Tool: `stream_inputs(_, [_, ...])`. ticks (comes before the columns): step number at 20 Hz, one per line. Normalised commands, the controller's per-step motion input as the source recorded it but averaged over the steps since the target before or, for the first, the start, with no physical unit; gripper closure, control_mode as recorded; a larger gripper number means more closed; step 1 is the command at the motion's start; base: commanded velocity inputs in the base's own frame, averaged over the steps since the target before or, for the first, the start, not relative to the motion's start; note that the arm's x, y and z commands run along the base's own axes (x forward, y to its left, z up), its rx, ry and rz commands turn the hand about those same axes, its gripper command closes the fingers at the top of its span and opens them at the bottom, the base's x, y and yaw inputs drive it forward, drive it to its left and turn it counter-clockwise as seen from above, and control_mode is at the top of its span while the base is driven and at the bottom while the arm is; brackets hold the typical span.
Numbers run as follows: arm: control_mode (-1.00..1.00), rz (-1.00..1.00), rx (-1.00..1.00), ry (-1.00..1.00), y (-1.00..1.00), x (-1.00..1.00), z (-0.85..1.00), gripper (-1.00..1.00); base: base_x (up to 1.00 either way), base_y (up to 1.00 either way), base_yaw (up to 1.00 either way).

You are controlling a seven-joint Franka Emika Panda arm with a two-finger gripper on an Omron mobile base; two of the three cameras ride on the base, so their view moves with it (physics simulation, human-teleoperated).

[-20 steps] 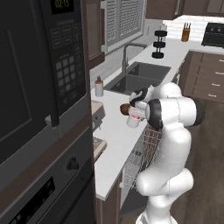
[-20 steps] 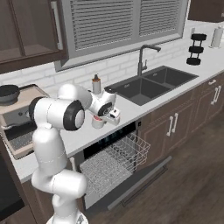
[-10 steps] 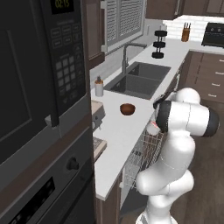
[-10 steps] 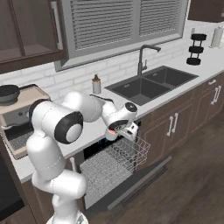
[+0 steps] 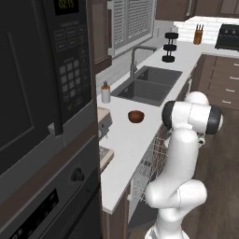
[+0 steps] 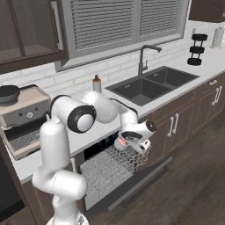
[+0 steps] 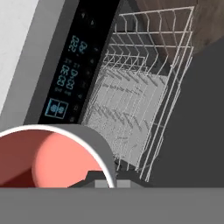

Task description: Pick up the cup and bowl from the counter, place them in the dishwasher, and close the dishwasher door.

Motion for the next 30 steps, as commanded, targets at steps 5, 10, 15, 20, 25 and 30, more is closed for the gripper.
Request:
stream_inputs(5, [-1.00, 0.00, 0.14, -0.02, -0.02, 0.50, -0.59, 1.00, 0.00, 0.00, 0.00])
stream_inputs(10, [-1.00, 0.00, 0.03, -0.02, 0.00, 0.75, -0.49, 1.00, 0.00, 0.00, 0.00])
stream_inputs(15, [-1.00, 0.00, 0.00, 0.00, 0.04, 0.59, -0.54, 1.00, 0.00, 0.00, 0.00])
stream_inputs(20, [-1.00, 0.00, 0.00, 0.00, 0.09, 0.38, -0.59, 1.00, 0.00, 0.00, 0.00])
stream_inputs(25, [-1.00, 0.00, 0.00, 0.00, 0.07, 0.11, -0.57, 1.00, 0.00, 0.00, 0.00])
stream_inputs(30, [-1.00, 0.00, 0.00, 0.00, 0.06, 0.05, -0.55, 1.00, 0.00, 0.00, 0.00])
